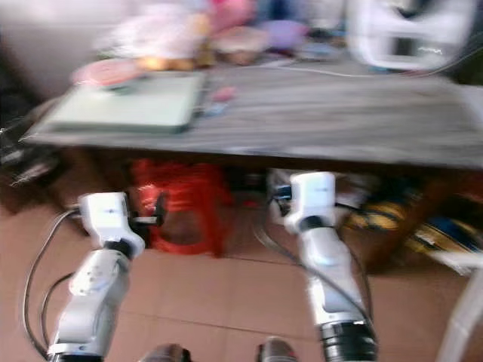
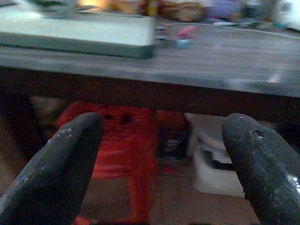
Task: Setting the table
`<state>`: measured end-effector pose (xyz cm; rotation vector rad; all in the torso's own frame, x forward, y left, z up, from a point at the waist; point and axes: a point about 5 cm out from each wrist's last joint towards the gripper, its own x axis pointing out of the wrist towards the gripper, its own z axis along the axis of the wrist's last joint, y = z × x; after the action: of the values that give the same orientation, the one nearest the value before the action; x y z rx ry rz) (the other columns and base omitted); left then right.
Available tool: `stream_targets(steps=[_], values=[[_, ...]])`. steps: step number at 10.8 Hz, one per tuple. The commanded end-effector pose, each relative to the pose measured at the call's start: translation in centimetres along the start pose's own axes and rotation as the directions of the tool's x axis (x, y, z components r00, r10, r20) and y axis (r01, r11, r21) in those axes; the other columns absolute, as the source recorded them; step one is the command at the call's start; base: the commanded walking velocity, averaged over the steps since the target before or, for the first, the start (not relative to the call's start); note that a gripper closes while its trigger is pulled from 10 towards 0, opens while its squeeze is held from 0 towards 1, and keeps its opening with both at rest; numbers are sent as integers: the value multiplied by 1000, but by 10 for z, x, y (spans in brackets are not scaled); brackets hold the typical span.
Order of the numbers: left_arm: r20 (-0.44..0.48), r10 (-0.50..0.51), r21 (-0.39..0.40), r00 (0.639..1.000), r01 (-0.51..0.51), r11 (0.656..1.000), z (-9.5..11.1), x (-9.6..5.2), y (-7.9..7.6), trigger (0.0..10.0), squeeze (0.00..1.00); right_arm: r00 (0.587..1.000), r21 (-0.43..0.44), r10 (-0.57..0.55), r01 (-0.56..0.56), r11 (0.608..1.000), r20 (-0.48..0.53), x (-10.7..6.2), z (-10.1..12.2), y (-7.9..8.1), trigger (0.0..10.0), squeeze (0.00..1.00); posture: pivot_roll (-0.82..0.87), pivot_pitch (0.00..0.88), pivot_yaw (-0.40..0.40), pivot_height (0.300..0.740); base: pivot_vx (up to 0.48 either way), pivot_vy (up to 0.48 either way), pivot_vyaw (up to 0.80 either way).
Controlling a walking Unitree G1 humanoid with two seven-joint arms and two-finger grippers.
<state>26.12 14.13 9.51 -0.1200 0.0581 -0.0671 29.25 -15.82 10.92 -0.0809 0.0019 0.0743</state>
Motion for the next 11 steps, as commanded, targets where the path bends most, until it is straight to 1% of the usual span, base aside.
stream_targets(steps=[1, 2, 10, 11], values=[[2, 54, 24, 999, -54, 998, 1, -1, 12, 10000, 0, 1000, 20, 26, -26, 999, 10, 1, 3, 10, 10000, 0, -6, 46, 45, 740, 0, 0, -800], [1, 62, 24, 998, -62, 998, 1, -1, 13, 10000, 0, 1000, 24, 28, -28, 999, 15, 0, 3, 11, 10000, 0, -5, 46, 46, 740, 0, 0, -431], [-2, 61, 44, 998, -61, 997, 2, 0, 14, 10000, 0, 999, 22, 33, -33, 999, 19, 1, 3, 12, 10000, 0, 0, 47, 46, 740, 0, 0, 0], [13, 41, 39, 999, -41, 998, 3, -2, 14, 10000, 0, 999, 23, 28, -29, 999, 18, -1, 3, 11, 10000, 0, 2, 44, 48, 740, 0, 0, 0]])
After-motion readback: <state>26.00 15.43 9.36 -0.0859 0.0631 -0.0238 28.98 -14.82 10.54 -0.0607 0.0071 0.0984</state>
